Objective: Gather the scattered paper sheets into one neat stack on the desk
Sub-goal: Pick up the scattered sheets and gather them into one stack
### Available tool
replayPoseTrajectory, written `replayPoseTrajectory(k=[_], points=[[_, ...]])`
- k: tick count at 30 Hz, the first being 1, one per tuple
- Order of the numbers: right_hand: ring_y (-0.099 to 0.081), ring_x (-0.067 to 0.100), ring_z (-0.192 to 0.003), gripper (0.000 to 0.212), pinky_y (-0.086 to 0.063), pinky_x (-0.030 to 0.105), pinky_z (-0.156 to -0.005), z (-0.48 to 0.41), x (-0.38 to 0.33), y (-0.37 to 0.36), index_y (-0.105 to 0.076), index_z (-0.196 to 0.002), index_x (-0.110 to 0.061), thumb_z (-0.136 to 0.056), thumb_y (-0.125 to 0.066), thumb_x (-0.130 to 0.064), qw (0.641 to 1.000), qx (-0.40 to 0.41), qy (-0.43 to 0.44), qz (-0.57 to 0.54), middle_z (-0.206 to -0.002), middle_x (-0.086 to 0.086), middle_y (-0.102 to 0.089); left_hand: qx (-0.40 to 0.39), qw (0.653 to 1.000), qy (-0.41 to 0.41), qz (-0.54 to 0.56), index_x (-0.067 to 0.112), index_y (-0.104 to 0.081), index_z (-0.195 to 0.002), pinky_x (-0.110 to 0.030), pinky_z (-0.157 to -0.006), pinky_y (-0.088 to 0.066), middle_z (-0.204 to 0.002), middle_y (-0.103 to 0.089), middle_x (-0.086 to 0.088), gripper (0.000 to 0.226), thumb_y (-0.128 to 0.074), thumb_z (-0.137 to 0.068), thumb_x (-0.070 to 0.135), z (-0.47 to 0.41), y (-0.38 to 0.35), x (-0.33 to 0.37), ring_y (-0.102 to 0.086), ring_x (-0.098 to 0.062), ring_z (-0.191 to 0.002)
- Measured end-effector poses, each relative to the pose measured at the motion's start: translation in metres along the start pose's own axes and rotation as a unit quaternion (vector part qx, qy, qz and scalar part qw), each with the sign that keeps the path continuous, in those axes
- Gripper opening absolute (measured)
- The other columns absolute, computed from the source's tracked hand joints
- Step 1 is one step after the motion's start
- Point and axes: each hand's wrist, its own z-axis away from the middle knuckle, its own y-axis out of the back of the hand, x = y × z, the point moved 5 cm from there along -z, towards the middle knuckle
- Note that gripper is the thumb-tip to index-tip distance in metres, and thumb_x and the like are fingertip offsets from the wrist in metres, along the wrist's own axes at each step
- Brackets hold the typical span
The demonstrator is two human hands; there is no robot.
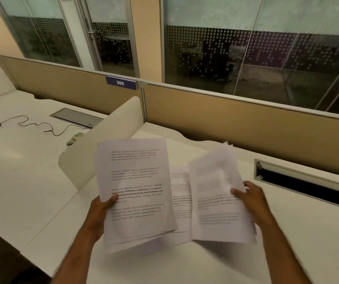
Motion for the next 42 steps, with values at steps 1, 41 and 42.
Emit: replayPoseTrajectory(k=[1,41,42], points=[[-0.077,0.03,-0.077,0.023,-0.062,0.043,-0.071,0.004,-0.014,0.009,-0.071,-0.099,-0.02,-0.078,-0.081,-0.02,0.999,-0.013,0.02,-0.044,-0.099,0.01,-0.078,-0.003,1.0,0.0,0.005,0.01,-0.064,-0.123,-0.06,-0.077,-0.062,-0.114,-0.075,-0.022,0.032,-0.065,-0.092,0.018,0.0,-0.001,0.002,-0.074,-0.046,-0.096],[-0.042,0.039,-0.129,0.068,-0.041,0.051,-0.103,-0.006,0.024,-0.124,-0.039,-0.14,-0.01,-0.087,-0.069,-0.04,0.926,0.036,-0.117,0.357,-0.141,0.021,-0.041,0.034,0.999,-0.018,0.002,0.019,-0.072,-0.114,-0.047,-0.069,-0.064,-0.108,-0.079,-0.016,0.036,-0.076,-0.08,0.028,-0.013,0.059,0.018,-0.076,-0.039,-0.094],[-0.042,0.039,-0.129,0.071,-0.041,0.051,-0.103,-0.008,0.03,-0.122,-0.037,-0.14,-0.009,-0.086,-0.071,-0.039,0.923,0.036,-0.124,0.363,-0.14,0.021,-0.04,0.038,0.999,-0.015,0.002,0.019,-0.072,-0.113,-0.047,-0.068,-0.064,-0.107,-0.079,-0.016,0.036,-0.077,-0.079,0.028,-0.013,0.064,0.017,-0.077,-0.039,-0.092]])
